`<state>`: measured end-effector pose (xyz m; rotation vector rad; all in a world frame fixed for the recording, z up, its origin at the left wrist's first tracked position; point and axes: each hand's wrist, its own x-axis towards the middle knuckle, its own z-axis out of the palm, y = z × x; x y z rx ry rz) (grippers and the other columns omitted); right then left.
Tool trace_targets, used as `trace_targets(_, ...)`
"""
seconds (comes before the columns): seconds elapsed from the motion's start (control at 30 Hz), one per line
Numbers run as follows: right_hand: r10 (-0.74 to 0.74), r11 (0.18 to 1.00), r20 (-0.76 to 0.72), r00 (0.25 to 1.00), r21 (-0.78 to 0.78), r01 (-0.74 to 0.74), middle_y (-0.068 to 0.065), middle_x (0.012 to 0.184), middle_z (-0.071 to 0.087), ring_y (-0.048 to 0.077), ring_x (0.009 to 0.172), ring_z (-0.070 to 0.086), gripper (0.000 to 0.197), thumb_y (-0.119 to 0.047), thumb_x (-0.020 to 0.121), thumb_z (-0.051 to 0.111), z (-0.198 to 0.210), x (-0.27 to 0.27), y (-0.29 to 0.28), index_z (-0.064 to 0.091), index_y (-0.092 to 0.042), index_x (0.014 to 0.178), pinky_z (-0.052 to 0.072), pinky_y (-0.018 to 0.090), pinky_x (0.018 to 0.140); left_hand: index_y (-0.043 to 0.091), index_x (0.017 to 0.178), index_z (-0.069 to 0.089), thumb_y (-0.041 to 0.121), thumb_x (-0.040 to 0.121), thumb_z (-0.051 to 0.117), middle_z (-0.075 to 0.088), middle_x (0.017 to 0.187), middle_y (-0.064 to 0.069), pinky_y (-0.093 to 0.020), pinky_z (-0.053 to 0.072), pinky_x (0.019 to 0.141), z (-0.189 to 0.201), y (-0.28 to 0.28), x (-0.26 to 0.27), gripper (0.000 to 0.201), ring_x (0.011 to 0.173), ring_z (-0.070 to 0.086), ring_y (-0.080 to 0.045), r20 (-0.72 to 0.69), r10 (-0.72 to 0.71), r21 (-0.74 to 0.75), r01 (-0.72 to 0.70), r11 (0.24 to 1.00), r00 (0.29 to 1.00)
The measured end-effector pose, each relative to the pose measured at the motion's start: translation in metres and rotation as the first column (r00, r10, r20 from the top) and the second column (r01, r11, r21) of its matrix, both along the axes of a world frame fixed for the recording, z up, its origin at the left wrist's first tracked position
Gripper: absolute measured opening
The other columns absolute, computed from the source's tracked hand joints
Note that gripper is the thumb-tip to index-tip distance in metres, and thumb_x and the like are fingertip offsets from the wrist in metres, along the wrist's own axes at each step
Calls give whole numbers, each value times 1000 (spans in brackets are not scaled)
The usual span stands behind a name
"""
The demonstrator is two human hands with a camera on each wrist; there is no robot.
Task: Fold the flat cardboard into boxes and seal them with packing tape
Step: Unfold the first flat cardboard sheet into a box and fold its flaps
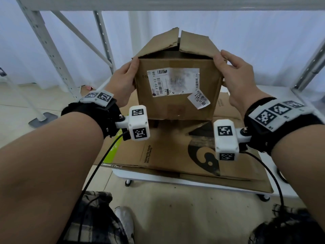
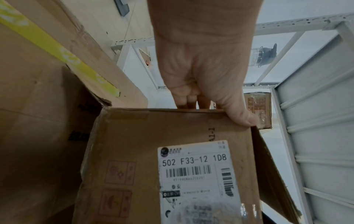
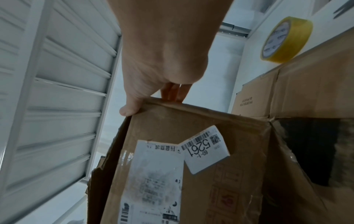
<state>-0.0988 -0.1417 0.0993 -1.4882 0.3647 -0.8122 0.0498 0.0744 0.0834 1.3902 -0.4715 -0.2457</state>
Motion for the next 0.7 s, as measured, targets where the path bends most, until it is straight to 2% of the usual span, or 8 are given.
trace_targets(0.2, 12, 1000, 36, 999, 15, -12, -9, 107, 65, 1, 85, 67, 12, -28, 89, 70, 2, 3, 6, 63, -33, 96, 51, 14, 69, 17, 113, 62, 37, 99, 48, 73, 104, 2, -31, 52, 95, 1, 3, 1, 28, 103, 67, -13, -40, 19, -38, -21, 999, 999)
trace_targets(0.27, 7, 1000, 31, 999, 19, -8, -9, 105, 66, 0, 82, 67, 12, -28, 89, 70, 3, 4, 6, 63, -32, 98, 51, 13, 67, 15, 115, 62, 38, 99, 49, 73, 106, 1, -32, 51, 97, 2, 2, 1, 31, 103, 67, -13, -59, 24, -30, -26, 999, 998)
trace_targets(0.37, -2, 1000, 9, 1000, 22, 2, -12, 101, 64, -5, 75, 65, 17, -29, 90, 69, 2, 3, 3, 62, -28, 105, 50, 12, 65, 11, 109, 62, 44, 97, 49, 73, 106, -2, -34, 50, 99, 3, 2, 0, 37, 104, 67, -15, -91, 34, 41, -30, 999, 995)
trace_targets(0.47, -13, 1000, -26, 1000, 11, 14, -17, 99, 62, -6, 77, 64, 23, -31, 91, 67, -1, 4, -2, 60, -27, 112, 50, 12, 66, 17, 106, 60, 55, 94, 48, 70, 110, -5, -40, 52, 95, 5, 0, -4, 42, 108, 65, -23, -180, 11, 141, 15, 990, 984)
trace_targets(0.53, -18, 1000, -83, 996, -4, 18, -14, 105, 63, -4, 85, 64, 30, -34, 91, 67, -4, 5, -5, 60, -26, 118, 52, 14, 71, 24, 114, 57, 66, 90, 41, 63, 120, -7, -48, 51, 91, 3, 0, -9, 51, 111, 61, -29, -260, -27, 250, 94, 964, 965)
trace_targets(0.57, -19, 1000, -122, 992, -11, 18, -10, 113, 64, 0, 93, 64, 34, -36, 91, 67, -7, 6, -7, 60, -24, 122, 53, 17, 78, 27, 120, 55, 70, 89, 37, 60, 124, -8, -50, 50, 90, 2, -1, -11, 56, 113, 58, -31, -286, -47, 291, 134, 947, 957)
trace_targets(0.63, -38, 999, -216, 976, -34, 31, -4, 128, 60, 8, 109, 60, 38, -35, 92, 63, -11, 7, -9, 60, -24, 128, 51, 23, 86, 33, 132, 49, 76, 86, 33, 55, 133, -7, -52, 46, 94, -1, -2, -13, 65, 121, 52, -32, -301, -68, 338, 173, 925, 951)
trace_targets(0.7, -35, 998, -289, 957, -59, 18, -4, 133, 57, 10, 108, 57, 36, -30, 96, 55, -14, 8, -10, 59, -25, 131, 48, 22, 77, 35, 141, 41, 79, 83, 32, 48, 142, -6, -55, 37, 104, -2, -5, -13, 73, 128, 45, -32, -290, -62, 366, 171, 915, 955)
